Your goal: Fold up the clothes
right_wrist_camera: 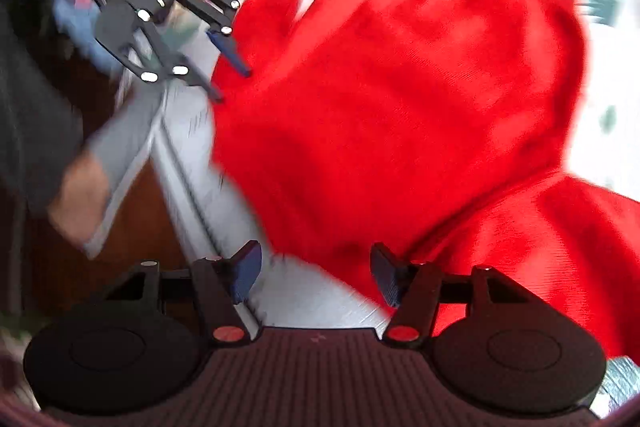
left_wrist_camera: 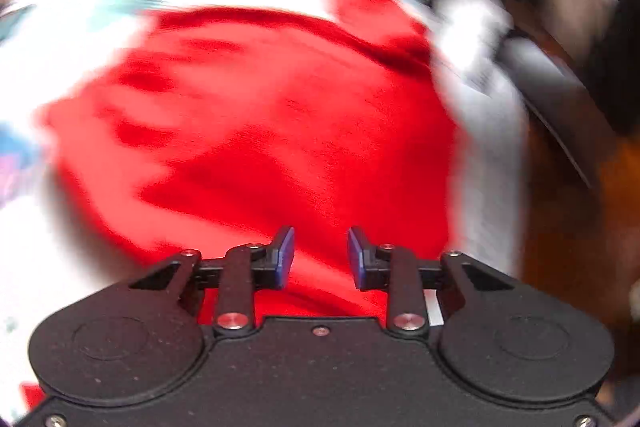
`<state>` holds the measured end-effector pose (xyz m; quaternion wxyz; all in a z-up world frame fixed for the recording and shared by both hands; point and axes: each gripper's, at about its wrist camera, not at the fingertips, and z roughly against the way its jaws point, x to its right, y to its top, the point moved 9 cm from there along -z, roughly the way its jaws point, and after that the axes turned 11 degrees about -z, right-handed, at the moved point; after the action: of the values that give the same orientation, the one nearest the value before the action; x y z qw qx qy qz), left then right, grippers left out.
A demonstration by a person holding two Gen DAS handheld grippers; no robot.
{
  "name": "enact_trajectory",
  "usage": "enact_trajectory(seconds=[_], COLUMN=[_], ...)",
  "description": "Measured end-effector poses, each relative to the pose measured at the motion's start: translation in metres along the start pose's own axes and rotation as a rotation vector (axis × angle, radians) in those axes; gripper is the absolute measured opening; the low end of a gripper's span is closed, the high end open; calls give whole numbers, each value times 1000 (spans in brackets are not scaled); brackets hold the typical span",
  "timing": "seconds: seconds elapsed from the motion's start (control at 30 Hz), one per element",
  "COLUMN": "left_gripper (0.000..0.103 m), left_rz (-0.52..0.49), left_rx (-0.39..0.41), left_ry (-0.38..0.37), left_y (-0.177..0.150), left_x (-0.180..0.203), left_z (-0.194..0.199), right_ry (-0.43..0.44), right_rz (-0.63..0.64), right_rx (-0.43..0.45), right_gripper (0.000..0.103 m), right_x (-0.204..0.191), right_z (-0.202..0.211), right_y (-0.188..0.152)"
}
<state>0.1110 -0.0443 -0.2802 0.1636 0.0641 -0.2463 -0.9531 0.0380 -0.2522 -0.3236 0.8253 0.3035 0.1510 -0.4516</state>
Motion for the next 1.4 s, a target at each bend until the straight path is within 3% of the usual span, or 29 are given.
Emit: enact_trajectory(seconds=[0.1,0.2,0.3,0.4,0.5,0.63,0.73,0.87,1.03,1.17,1.23,1.4], left_gripper=[28,28,28,32,32,32,32,32,32,32,32,32], left_rz=[176,369,530,599,575,522,488,453,461,492,511,524], left_rx=[49,67,56,51,23,6,-6,-20,-21,10,30,43], left_ry=[174,276,307,278,271,245,229,211,221,236,232,224], left_y=[6,3,-7,-9,-7,-2,3,5,2,0,-1,-5], left_x=[-73,-138,-184,-208,-208,-195,-185,-176,-176,-179,-179,-176], left_z=[5,2,-5,-17,-25,-37,-47,-56,-55,-43,-38,-33], right_ry=[-97,-307,-572,-654,-676,-728,-711,-726,-782,-736,-644,-557], right_rz=[-154,-312,-445,-576,-617,-529,-497,-332,-133,-167,-165,-105], right_rx=[157,284,346,393,419,348,380,385,380,469,462,308], right_gripper=[61,61,62,59,59,59,43,26,27,29,30,31], right_x=[47,107,163,197,214,229,233,228,227,205,178,126], right_z=[41,76,101,111,117,104,104,97,79,99,103,58], right_y=[23,31,21,6,0,3,11,38,67,78,72,13])
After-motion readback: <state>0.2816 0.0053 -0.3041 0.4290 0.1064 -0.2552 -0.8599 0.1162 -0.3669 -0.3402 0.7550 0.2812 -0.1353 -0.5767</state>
